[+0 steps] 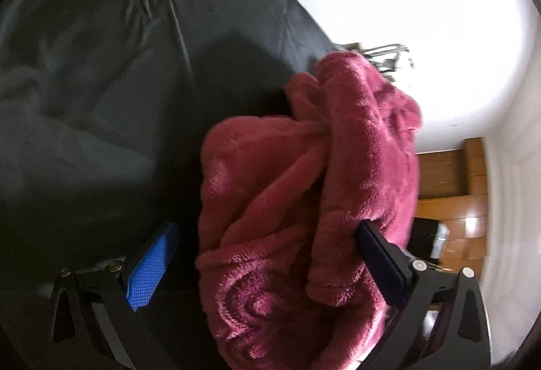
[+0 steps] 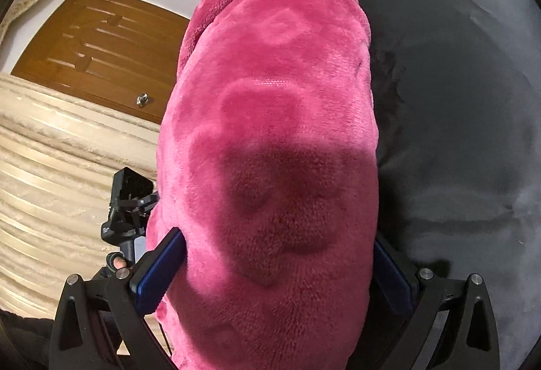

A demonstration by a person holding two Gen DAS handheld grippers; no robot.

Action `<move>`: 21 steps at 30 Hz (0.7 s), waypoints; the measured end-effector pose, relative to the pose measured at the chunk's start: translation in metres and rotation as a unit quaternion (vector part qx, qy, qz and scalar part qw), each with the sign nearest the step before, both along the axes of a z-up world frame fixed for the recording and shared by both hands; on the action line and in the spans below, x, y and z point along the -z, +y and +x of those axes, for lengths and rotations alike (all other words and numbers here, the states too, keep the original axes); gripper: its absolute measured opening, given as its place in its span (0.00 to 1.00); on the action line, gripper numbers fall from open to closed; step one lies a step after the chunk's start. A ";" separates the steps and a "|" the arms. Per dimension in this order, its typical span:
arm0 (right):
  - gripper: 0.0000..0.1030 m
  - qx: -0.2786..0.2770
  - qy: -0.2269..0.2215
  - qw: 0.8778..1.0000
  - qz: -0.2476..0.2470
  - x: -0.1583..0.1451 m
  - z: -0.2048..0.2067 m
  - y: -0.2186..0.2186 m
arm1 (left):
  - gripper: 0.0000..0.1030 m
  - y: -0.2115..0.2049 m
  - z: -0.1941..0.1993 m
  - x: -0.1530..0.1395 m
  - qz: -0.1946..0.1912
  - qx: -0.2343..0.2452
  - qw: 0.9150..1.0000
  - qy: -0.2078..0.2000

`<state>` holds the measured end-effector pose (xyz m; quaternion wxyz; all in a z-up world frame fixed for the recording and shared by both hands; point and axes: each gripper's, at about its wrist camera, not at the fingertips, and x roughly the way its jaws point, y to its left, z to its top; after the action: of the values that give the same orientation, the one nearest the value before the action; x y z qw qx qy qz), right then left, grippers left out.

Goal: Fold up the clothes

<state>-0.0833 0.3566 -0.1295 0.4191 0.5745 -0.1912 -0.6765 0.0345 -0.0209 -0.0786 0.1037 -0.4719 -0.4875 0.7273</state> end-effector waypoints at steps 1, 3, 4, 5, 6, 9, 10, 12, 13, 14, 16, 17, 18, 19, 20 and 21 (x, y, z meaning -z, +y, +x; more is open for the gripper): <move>1.00 -0.001 0.001 1.000 0.001 0.000 0.000 -0.001 | 1.00 -0.002 0.002 0.000 0.014 -0.001 1.000 0.014; 1.00 -0.002 0.004 1.000 0.003 0.000 0.002 -0.003 | 1.00 -0.004 0.006 0.002 0.041 0.002 0.998 0.040; 1.00 -0.003 0.004 1.000 0.004 0.001 0.002 -0.004 | 1.00 -0.004 0.007 0.003 0.048 0.004 0.998 0.048; 1.00 -0.002 0.004 1.000 0.004 0.001 0.003 -0.005 | 1.00 -0.003 0.006 0.004 0.046 0.010 0.998 0.050; 1.00 -0.005 0.004 1.000 0.006 0.001 0.003 -0.006 | 1.00 -0.002 0.005 0.004 0.041 0.016 0.998 0.051; 1.00 -0.014 0.006 1.000 0.012 0.001 0.004 -0.008 | 1.00 0.002 0.000 0.004 0.025 0.036 0.998 0.052; 1.00 -0.015 0.006 1.000 0.013 0.001 0.004 -0.009 | 1.00 0.002 0.000 0.004 0.024 0.038 0.998 0.053; 1.00 -0.013 0.007 1.000 0.014 0.001 0.007 -0.011 | 1.00 0.003 0.001 0.003 0.030 0.036 0.997 0.054; 1.00 -0.010 0.007 1.000 0.014 0.001 0.008 -0.012 | 1.00 0.003 0.002 0.002 0.034 0.034 0.997 0.056; 1.00 -0.007 0.008 1.000 0.013 0.001 0.010 -0.012 | 1.00 0.004 0.004 0.000 0.041 0.033 0.997 0.061; 1.00 -0.003 0.008 1.000 0.012 0.000 0.013 -0.012 | 1.00 0.005 0.009 -0.006 0.052 0.034 0.995 0.077; 1.00 -0.002 0.009 1.000 0.012 0.000 0.014 -0.012 | 1.00 0.010 0.004 -0.010 0.050 0.038 0.994 0.086; 1.00 0.000 0.010 1.000 0.013 0.000 0.016 -0.013 | 1.00 0.015 0.000 -0.014 0.049 0.046 0.993 0.094; 1.00 -0.001 0.009 1.000 0.012 -0.001 0.017 -0.014 | 1.00 0.021 -0.007 -0.017 0.046 0.055 0.993 0.097; 1.00 -0.002 0.009 1.000 0.011 -0.001 0.018 -0.014 | 1.00 0.029 -0.018 -0.018 0.042 0.064 0.993 0.095; 1.00 -0.003 0.008 1.000 0.009 -0.002 0.018 -0.015 | 1.00 0.038 -0.029 -0.019 0.039 0.074 0.992 0.093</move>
<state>-0.0650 0.3412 -0.1274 0.4175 0.5732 -0.1795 -0.6818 0.0055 0.0167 -0.0599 0.2200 -0.4327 -0.4673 0.7389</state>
